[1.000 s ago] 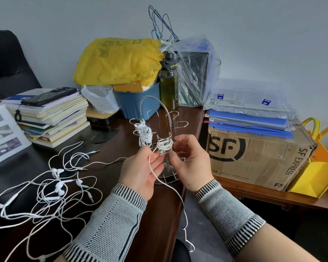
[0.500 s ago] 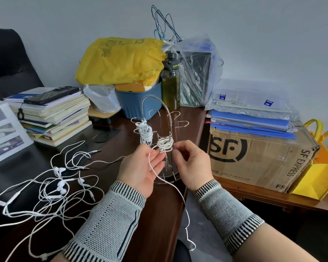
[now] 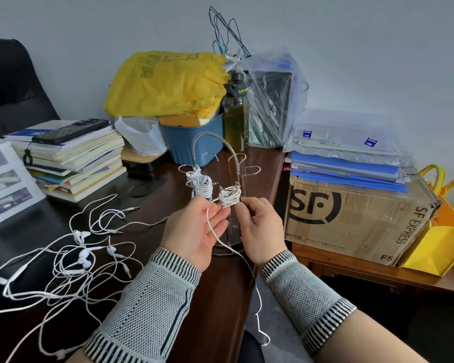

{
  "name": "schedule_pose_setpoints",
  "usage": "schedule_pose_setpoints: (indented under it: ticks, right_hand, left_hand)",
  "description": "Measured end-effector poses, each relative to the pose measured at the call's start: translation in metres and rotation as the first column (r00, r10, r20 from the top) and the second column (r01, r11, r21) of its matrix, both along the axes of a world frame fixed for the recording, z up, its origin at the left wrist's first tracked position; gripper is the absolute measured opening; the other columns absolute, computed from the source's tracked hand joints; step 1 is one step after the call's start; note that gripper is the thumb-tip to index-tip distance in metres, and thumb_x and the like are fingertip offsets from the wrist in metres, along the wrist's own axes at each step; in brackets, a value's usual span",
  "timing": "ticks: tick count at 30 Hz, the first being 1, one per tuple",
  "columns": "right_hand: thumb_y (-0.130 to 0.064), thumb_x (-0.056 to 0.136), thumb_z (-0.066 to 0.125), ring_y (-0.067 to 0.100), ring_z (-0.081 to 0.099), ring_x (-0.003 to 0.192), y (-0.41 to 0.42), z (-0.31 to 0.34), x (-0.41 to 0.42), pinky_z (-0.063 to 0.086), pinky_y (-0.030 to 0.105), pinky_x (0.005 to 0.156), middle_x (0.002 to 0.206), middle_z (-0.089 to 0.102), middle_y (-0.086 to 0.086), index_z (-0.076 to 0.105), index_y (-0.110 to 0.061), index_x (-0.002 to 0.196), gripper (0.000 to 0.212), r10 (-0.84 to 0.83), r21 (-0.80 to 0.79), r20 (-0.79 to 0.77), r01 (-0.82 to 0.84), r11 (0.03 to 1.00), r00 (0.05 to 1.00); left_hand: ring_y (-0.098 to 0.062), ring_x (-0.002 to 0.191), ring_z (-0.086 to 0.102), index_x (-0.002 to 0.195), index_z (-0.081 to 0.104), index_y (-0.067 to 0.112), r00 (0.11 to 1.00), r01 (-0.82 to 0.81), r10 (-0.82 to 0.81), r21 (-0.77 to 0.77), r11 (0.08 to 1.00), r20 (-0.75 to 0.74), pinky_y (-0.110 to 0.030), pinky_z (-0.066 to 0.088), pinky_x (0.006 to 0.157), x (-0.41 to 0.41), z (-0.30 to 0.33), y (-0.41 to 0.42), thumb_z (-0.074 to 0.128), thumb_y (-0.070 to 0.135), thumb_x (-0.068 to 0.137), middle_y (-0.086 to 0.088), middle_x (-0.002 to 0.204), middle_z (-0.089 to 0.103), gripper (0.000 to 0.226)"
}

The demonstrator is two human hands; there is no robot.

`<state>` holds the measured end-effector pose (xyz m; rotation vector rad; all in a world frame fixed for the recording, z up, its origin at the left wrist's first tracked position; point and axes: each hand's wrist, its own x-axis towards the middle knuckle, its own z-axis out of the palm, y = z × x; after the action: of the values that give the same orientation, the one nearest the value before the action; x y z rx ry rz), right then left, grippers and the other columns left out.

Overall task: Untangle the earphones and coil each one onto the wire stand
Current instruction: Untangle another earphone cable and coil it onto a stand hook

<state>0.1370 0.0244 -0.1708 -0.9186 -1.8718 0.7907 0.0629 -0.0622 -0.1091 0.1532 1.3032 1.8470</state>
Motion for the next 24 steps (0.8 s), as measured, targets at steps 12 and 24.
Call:
schedule_pose_setpoints:
  ticks: [12, 24]
  right_hand:
    - [-0.028, 0.095, 0.057, 0.002, 0.052, 0.082, -0.002, 0.002, -0.002, 0.031, -0.001, 0.068, 0.09, 0.057, -0.008, 0.072, -0.014, 0.106, 0.022, -0.041, -0.018, 0.0, 0.041, 0.999, 0.999]
    - [-0.008, 0.082, 0.054, 0.005, 0.05, 0.092, -0.008, 0.007, 0.006, 0.045, 0.016, 0.077, 0.102, 0.051, 0.0, 0.06, -0.014, 0.097, 0.018, 0.111, 0.465, -0.111, -0.047, 0.884, 0.988]
  left_hand:
    - [-0.021, 0.093, 0.071, 0.087, 0.063, 0.0, 1.0, -0.027, 0.028, 0.036, 0.999, -0.013, -0.028, 0.054, 0.077, -0.003, 0.003, 0.0, 0.054, 0.006, 0.091, -0.013, 0.096, 0.073, 0.011]
    - [-0.028, 0.091, 0.069, 0.068, 0.074, 0.011, 0.906, -0.068, 0.058, -0.009, 0.998, -0.419, -0.041, 0.055, 0.087, 0.001, -0.015, 0.004, 0.072, 0.013, 0.071, -0.012, 0.084, 0.073, 0.005]
